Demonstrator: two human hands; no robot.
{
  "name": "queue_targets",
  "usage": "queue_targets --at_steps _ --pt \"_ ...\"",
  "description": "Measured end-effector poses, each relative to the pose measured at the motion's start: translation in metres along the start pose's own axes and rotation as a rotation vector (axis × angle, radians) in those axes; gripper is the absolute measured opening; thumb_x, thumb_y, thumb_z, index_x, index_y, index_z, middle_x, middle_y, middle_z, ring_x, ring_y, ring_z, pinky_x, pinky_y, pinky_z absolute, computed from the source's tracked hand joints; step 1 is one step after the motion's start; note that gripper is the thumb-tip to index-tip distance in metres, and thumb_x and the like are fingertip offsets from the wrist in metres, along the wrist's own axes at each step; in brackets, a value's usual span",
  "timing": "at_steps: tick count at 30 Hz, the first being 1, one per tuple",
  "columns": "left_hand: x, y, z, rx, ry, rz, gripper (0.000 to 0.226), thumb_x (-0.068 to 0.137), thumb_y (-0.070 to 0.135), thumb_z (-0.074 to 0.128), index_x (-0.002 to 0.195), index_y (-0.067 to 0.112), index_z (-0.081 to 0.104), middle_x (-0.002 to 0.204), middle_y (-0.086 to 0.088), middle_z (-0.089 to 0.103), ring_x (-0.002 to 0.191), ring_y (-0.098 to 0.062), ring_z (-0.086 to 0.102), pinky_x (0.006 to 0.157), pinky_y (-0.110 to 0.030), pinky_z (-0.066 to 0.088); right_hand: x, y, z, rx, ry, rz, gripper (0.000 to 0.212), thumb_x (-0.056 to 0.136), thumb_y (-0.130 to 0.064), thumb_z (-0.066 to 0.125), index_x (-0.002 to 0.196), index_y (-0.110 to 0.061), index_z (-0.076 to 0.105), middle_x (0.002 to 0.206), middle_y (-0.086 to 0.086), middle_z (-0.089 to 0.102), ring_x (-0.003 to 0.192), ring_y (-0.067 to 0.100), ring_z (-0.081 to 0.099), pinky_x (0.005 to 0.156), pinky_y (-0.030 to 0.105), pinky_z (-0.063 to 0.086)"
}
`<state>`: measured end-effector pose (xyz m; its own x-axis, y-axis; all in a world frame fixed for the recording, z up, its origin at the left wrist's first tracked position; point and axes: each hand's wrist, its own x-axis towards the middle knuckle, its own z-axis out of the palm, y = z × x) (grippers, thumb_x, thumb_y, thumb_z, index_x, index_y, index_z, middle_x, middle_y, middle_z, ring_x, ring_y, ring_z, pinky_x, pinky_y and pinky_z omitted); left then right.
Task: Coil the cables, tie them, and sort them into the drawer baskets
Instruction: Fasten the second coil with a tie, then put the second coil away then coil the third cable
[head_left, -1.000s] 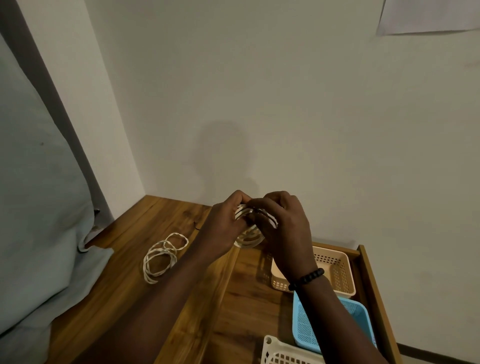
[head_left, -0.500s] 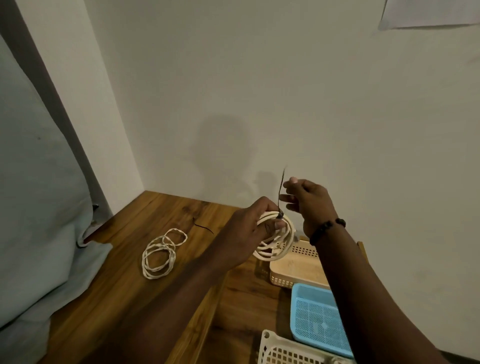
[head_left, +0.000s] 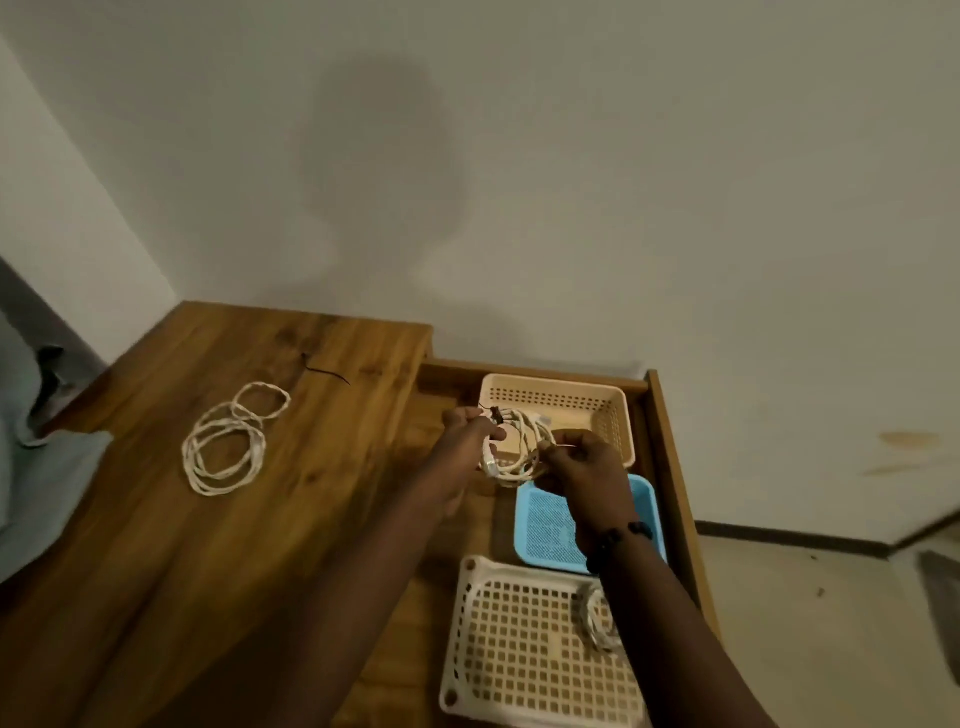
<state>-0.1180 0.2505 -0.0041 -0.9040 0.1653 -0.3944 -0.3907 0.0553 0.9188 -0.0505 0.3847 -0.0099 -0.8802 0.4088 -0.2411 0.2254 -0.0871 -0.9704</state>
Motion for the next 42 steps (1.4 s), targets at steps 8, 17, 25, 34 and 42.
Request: queue_targets --at_steps 8,17,25,34,42 --pt "0.034 -0.085 0.078 0.016 -0.100 -0.300 0.017 0.099 0.008 0.045 0.104 0.007 0.061 0.108 -0.015 0.065 0.098 -0.026 0.063 0.084 -0.036 0.054 0.036 0.075 -0.069 -0.364 0.338 0.147 0.017 0.085 -0.014 0.070 0.091 -0.017 0.055 0.088 0.009 0.073 0.075 0.024 0.070 0.069 0.044 0.060" --pt "0.064 -0.136 0.114 0.324 -0.208 -0.347 0.015 0.087 0.007 0.048 0.078 0.014 0.057 0.078 -0.008 0.051 0.074 -0.020 0.047 0.072 -0.034 0.036 0.070 0.118 -0.096 -0.850 0.075 0.165 0.032 0.094 -0.001 0.048 0.122 -0.006 0.062 0.119 0.016 0.067 0.107 0.032 0.063 0.086 0.032 0.050" --pt "0.076 -0.136 0.100 0.511 -0.119 -0.250 0.026 0.097 0.011 0.041 0.079 0.020 0.058 0.103 -0.017 0.065 0.095 -0.033 0.064 0.082 -0.043 0.056 0.076 0.125 -0.082 -0.882 0.268 -0.084 0.025 0.085 0.006 0.055 0.105 -0.003 0.067 0.108 0.014 0.065 0.094 0.028 0.063 0.074 0.032 0.050" --pt "0.062 -0.080 -0.015 0.546 0.263 0.104 0.029 0.090 0.003 0.050 0.076 0.028 0.056 0.087 -0.003 0.065 0.084 -0.024 0.063 0.078 -0.043 0.055 0.078 0.096 0.043 -0.773 -0.055 -0.364 0.007 0.088 -0.003 0.060 0.093 -0.008 0.058 0.095 0.010 0.058 0.079 0.030 0.054 0.064 0.038 0.045" --pt "0.012 -0.060 -0.201 0.959 0.843 0.342 0.023 0.079 -0.003 0.058 0.099 0.007 0.059 0.098 -0.015 0.059 0.091 -0.035 0.056 0.075 -0.044 0.046 0.042 0.065 0.167 -0.759 -0.431 -0.511 0.015 0.088 -0.009 0.061 0.103 -0.009 0.061 0.107 0.008 0.061 0.094 0.025 0.059 0.077 0.038 0.051"
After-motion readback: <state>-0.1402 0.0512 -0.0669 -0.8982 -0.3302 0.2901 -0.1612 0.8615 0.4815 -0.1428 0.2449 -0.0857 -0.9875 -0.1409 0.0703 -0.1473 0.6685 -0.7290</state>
